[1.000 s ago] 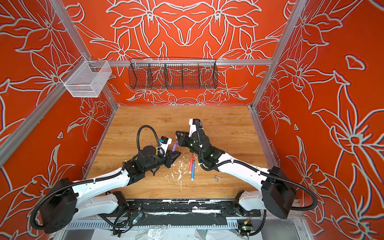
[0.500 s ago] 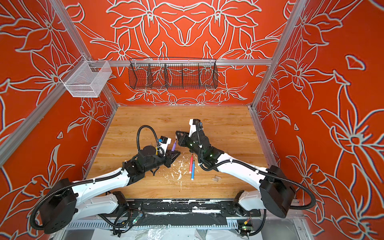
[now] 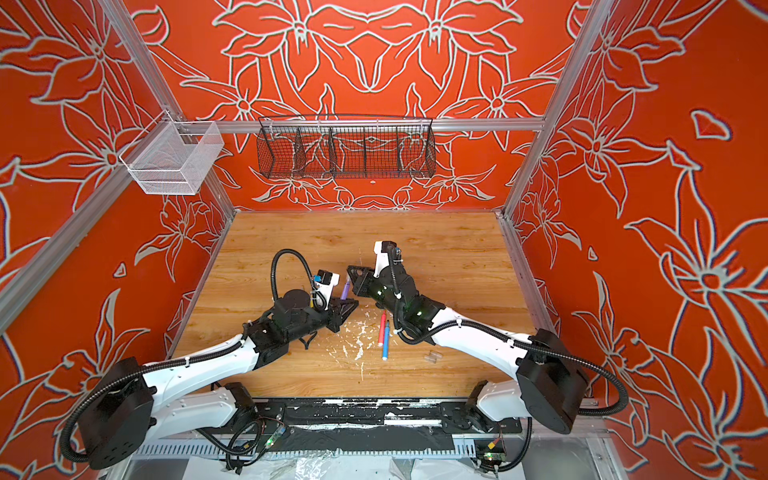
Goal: Insert the pens into the pen caps
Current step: 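Lower the clear cap onto the purple marker tip with the right gripper, then open the right gripper and raise it off the capped purple marker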
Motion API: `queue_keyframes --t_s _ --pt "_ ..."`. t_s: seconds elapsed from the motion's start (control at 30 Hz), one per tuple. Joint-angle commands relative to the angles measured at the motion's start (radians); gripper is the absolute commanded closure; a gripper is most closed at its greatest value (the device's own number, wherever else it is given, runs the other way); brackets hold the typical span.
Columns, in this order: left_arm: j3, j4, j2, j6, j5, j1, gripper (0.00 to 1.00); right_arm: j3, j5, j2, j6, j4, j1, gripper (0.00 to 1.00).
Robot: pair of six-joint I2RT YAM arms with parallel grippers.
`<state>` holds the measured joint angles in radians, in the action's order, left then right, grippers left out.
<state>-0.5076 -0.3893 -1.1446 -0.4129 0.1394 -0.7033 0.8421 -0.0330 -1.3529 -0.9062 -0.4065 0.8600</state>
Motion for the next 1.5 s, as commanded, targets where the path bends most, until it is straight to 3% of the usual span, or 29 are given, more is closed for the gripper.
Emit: queue_keyframes --t_s 0.0,0.2,0.7,0.93,1.27,1.47 --pt "0.007 -0.029 0.032 -0.027 0.001 0.019 1.00 -0.007 0.019 -0.015 -0.024 -0.015 0.010 1.00" --pt "0.039 -0.091 0.056 -0.082 0.080 0.052 1.00 -0.010 0.034 -0.032 -0.041 -0.039 0.051 1.00" --pt "0.070 -0.146 0.076 -0.074 0.105 0.054 1.00 -0.157 -0.006 0.098 -0.047 0.000 0.121 0.99" --pt "0.074 -0.158 0.078 -0.058 0.123 0.054 1.00 -0.186 -0.008 0.128 -0.008 -0.010 0.129 0.89" --pt "0.075 -0.170 0.069 -0.050 0.143 0.054 1.00 -0.156 0.021 0.156 0.059 0.031 0.129 0.62" --pt "0.075 -0.167 0.075 -0.043 0.144 0.054 1.00 -0.152 0.003 0.246 0.109 0.068 0.129 0.52"
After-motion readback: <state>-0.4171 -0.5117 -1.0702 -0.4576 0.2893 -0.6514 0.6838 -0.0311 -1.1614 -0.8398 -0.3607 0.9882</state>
